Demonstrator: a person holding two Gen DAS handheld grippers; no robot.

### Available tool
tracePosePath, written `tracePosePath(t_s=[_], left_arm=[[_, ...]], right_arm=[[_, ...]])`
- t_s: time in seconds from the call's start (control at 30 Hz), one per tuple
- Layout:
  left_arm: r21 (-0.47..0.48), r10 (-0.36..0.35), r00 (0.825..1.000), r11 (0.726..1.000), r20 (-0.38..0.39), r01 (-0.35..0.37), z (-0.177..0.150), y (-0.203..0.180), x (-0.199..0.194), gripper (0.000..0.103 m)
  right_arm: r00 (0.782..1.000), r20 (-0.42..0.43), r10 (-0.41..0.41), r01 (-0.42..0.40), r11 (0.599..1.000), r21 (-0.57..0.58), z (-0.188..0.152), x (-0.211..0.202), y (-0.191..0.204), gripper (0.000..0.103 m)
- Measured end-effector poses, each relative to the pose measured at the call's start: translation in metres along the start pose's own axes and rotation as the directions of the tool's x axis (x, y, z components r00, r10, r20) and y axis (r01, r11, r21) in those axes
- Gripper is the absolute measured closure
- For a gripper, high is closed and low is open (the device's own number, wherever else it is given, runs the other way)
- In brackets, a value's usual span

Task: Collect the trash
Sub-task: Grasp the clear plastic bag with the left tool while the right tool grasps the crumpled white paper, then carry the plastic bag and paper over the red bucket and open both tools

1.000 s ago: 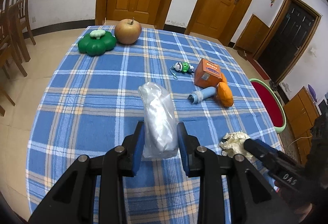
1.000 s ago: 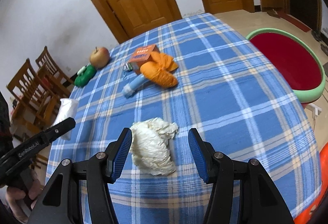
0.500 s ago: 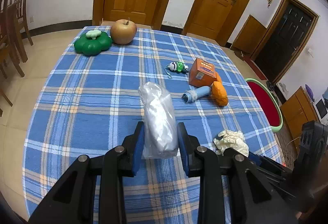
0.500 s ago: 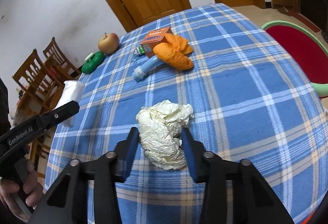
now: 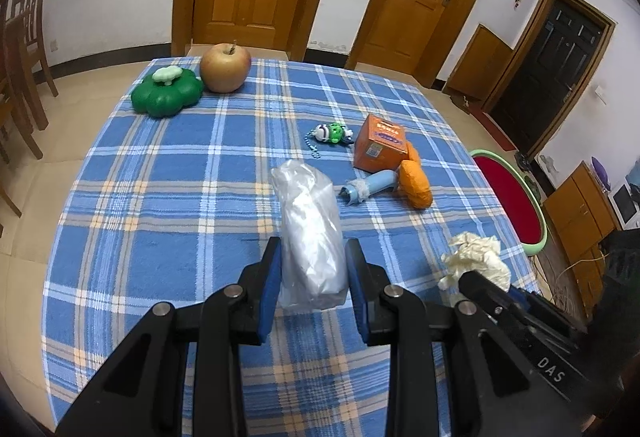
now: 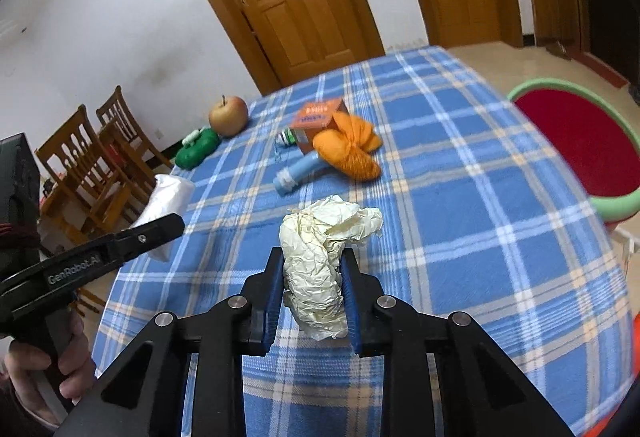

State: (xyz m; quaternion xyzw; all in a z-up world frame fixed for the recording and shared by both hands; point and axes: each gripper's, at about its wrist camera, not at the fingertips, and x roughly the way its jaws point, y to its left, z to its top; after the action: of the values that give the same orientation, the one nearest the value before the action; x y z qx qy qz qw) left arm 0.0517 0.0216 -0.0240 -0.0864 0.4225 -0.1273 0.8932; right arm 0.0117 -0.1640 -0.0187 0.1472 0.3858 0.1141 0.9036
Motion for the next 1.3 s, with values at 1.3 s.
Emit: tracePosePath(t_s=[1.3], left_arm=[[0.313, -0.206, 0.975, 0.924, -0.081, 0.221, 0.058, -0.184, 0.054, 0.072]], right_arm=[[0.946, 0.177, -0.273, 0.227, 0.943, 0.242, 0.057, -0.079, -0.145, 0.076]])
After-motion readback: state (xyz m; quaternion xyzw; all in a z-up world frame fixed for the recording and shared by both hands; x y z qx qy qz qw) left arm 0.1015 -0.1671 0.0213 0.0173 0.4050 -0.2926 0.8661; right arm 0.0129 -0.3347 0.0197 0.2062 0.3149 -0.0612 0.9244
